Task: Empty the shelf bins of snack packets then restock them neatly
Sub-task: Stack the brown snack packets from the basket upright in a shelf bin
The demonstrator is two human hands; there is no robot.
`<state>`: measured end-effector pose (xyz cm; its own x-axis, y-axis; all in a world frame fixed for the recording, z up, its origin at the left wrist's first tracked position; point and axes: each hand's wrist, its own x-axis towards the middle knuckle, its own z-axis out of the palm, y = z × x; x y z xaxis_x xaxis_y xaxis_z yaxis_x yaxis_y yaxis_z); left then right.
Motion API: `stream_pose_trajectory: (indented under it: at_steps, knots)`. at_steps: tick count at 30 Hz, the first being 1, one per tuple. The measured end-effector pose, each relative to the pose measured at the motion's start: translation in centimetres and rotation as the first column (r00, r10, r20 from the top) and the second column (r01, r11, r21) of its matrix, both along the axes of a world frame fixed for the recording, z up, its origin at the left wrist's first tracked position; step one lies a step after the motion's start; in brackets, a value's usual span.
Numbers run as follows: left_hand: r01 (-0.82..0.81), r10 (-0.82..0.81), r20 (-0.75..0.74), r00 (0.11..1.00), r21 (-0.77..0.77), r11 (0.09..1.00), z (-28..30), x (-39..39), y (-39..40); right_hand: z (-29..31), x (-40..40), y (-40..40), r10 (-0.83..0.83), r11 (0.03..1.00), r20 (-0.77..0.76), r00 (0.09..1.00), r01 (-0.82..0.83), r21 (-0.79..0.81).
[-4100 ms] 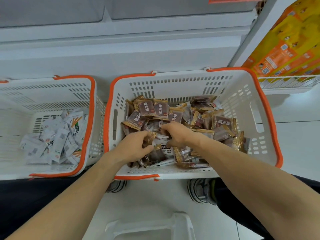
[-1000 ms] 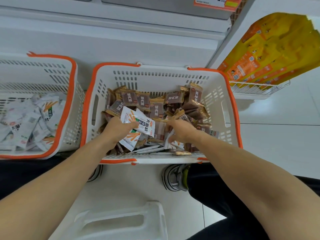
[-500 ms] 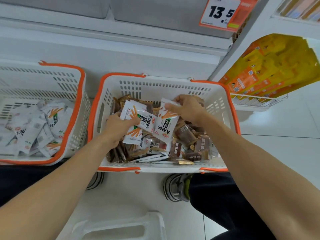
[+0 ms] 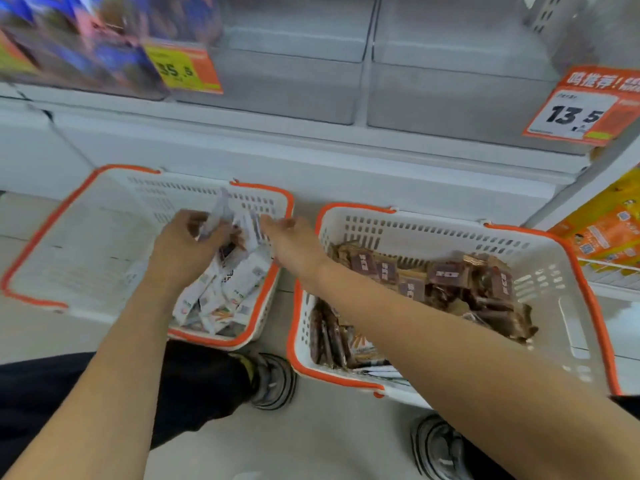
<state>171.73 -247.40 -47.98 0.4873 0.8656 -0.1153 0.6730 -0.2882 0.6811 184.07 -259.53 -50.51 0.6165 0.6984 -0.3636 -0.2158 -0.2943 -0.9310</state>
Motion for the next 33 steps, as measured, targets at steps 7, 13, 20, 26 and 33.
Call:
stream_pose_trajectory:
  at_steps: [7, 13, 20, 26, 33]
  knots:
    - [0.063, -0.065, -0.023, 0.998, -0.104, 0.993, -4.0, -0.6, -1.7, -2.3, 5.1, -6.5, 0.415, 0.865, 0.340, 0.844, -0.251, -0.434]
    - [0.469, -0.471, 0.037, 0.881, -0.185, 0.863, -5.3, 4.8, -9.8, -5.8, 10.9, -15.7, 0.689, 0.486, 0.133, 0.713, -0.318, -0.814]
    - [0.798, -0.855, -0.264, 0.446, -0.316, 0.514, -11.0, 7.2, -18.4, -10.8, 9.2, -23.4, 0.607, 0.508, 0.030, 0.794, -0.359, -0.783]
    - [0.868, -0.807, -0.558, 0.193, -0.286, 0.405, -14.2, 8.8, -20.6, -14.3, 7.0, -25.2, 0.775, 0.440, 0.250, 0.580, -0.212, -0.872]
    - [0.841, -0.816, -0.438, 0.377, -0.207, 0.499, -15.8, 10.3, -20.2, -13.8, 9.2, -25.0, 0.682, 0.603, 0.351, 0.642, -0.222, -0.766]
